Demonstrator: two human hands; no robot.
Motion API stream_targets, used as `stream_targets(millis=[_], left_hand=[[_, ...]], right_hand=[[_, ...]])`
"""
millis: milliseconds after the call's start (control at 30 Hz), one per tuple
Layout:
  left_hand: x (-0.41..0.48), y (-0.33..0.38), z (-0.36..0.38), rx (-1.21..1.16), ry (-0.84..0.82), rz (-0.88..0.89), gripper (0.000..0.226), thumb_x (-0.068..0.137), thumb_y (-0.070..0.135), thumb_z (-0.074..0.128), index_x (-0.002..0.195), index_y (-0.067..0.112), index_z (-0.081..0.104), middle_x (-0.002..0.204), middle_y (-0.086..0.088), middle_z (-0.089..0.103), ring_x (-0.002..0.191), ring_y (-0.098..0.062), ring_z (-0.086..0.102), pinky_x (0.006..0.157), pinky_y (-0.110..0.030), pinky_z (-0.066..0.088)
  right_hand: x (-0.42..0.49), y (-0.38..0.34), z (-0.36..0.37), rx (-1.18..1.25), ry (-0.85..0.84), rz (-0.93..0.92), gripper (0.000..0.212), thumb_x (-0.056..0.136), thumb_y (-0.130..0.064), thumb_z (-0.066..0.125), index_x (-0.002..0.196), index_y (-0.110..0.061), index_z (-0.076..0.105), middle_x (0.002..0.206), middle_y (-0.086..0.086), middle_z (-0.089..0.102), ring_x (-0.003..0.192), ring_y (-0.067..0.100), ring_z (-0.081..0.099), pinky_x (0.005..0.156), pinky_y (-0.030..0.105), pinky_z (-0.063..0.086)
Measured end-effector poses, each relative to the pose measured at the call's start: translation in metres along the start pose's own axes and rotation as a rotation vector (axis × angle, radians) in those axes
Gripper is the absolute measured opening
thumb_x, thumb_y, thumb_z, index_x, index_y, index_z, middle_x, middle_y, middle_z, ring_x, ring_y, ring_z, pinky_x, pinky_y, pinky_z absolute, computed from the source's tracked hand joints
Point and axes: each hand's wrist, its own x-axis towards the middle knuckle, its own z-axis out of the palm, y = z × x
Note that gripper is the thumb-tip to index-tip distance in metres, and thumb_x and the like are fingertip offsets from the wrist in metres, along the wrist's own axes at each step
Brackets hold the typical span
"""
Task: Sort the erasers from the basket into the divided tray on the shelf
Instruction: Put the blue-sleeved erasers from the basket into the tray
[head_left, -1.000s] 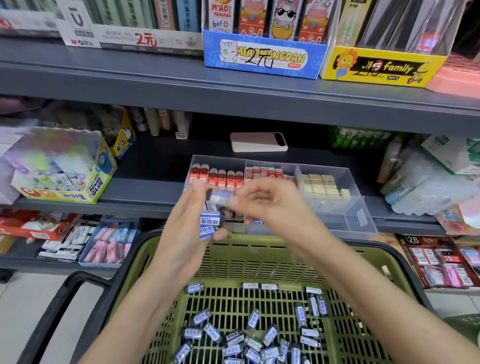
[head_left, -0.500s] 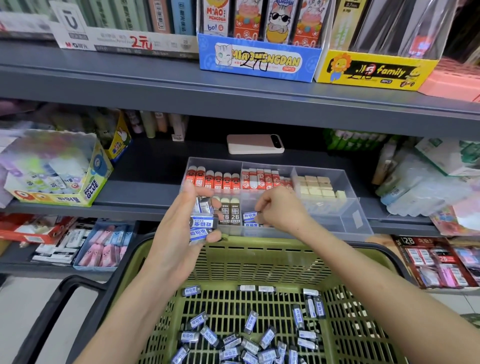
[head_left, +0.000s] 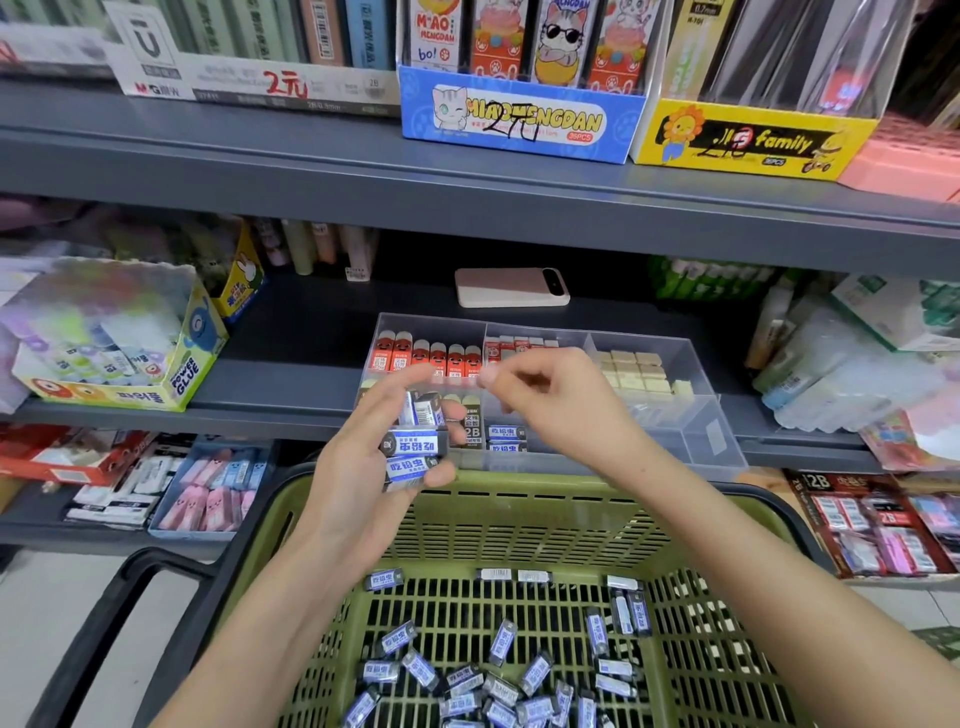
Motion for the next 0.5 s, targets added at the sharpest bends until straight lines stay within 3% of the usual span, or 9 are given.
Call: stream_targets(millis=[67, 200, 300, 367, 500], left_hand=[[0.000, -0.001, 0.001, 0.017, -0.002, 0.003, 0.032, 0.101, 0.022, 0.036, 0.113, 0.017, 0.065, 0.087, -0.013, 0.069, 0.068, -0.018, 0.063, 0.043, -0.024, 0.042], [-0.003, -0.002, 0.003, 0.060, -0.030, 0.001, 0.031, 0.097, 0.025, 0.040, 0.117, 0.016, 0.062, 0.098, -0.008, 0.071, 0.065, -0.015, 0.063, 0.044, -0.024, 0.041], [-0.003, -0.001, 0.003, 0.071, -0.037, -0.003, 0.033, 0.101, 0.022, 0.035, 0.119, 0.012, 0.060, 0.099, -0.012, 0.070, 0.070, -0.021, 0.065, 0.044, -0.025, 0.041], [-0.003, 0.001, 0.002, 0.089, -0.034, 0.002, 0.034, 0.101, 0.022, 0.034, 0.116, 0.008, 0.061, 0.094, -0.015, 0.069, 0.071, -0.024, 0.065, 0.043, -0.024, 0.041], [-0.001, 0.002, -0.002, 0.098, -0.008, 0.014, 0.034, 0.102, 0.020, 0.032, 0.106, 0.007, 0.063, 0.085, -0.015, 0.067, 0.068, -0.024, 0.062, 0.043, -0.023, 0.039]], right_hand=[[-0.004, -0.015, 0.004, 0.099, -0.076, -0.066, 0.020, 0.088, -0.036, 0.060, 0.077, -0.025, 0.071, 0.062, -0.010, 0.066, 0.054, -0.002, 0.049, 0.055, 0.013, 0.037], [-0.003, -0.026, 0.009, 0.020, -0.157, -0.067, 0.012, 0.083, -0.032, 0.068, 0.084, -0.021, 0.072, 0.067, 0.009, 0.066, 0.054, 0.011, 0.055, 0.063, 0.033, 0.049], [-0.003, -0.025, 0.005, 0.238, -0.200, 0.002, 0.012, 0.082, -0.025, 0.071, 0.074, -0.017, 0.067, 0.055, 0.001, 0.061, 0.044, 0.005, 0.049, 0.053, 0.023, 0.045], [-0.002, -0.016, -0.001, 0.421, -0.109, 0.092, 0.019, 0.083, -0.024, 0.069, 0.070, -0.014, 0.062, 0.052, -0.004, 0.056, 0.041, 0.006, 0.045, 0.046, 0.017, 0.038], [0.001, 0.012, -0.014, 0.557, 0.148, 0.257, 0.024, 0.082, -0.019, 0.070, 0.067, -0.009, 0.054, 0.056, 0.006, 0.057, 0.043, 0.011, 0.052, 0.040, 0.019, 0.042]])
